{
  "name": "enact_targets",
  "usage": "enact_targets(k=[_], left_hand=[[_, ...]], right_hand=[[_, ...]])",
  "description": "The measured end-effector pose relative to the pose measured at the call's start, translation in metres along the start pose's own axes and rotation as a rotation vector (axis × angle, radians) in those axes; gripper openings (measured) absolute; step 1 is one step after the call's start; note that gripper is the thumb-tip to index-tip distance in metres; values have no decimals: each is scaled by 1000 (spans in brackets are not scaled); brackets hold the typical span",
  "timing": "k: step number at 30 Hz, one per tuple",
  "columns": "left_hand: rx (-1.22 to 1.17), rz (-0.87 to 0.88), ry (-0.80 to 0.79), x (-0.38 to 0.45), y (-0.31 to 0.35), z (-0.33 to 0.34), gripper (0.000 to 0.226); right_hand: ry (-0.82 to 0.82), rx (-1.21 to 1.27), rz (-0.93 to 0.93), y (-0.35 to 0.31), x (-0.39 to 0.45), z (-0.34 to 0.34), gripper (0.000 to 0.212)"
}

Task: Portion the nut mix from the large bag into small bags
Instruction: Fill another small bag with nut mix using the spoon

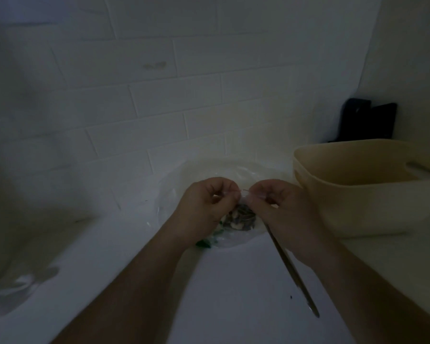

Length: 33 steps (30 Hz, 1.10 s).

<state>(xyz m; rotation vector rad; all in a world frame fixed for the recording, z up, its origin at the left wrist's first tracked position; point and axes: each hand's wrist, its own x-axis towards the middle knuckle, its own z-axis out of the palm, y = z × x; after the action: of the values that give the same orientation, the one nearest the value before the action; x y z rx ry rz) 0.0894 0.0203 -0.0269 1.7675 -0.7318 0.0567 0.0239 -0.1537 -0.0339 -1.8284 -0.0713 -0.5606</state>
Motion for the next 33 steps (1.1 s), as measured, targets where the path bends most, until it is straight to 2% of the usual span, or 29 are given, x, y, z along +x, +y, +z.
enact_targets(k=[9, 16, 21, 28, 33], left_hand=[[43, 14, -35, -2, 1, 4, 16], [67, 15, -24, -1, 1, 2, 15], [87, 37, -11, -1, -1, 3, 12], [177, 75, -9, 1, -4, 3, 12], [153, 78, 13, 0, -1, -1, 11]], right_hand=[[-30, -160, -38, 5, 1, 1, 15], [-69, -88, -40, 4, 1, -2, 8], [-69, -127, -62, 5, 0, -2, 11], [-45, -219, -83, 4, 0, -2, 16], [35, -142, 1, 2, 2, -4, 14]])
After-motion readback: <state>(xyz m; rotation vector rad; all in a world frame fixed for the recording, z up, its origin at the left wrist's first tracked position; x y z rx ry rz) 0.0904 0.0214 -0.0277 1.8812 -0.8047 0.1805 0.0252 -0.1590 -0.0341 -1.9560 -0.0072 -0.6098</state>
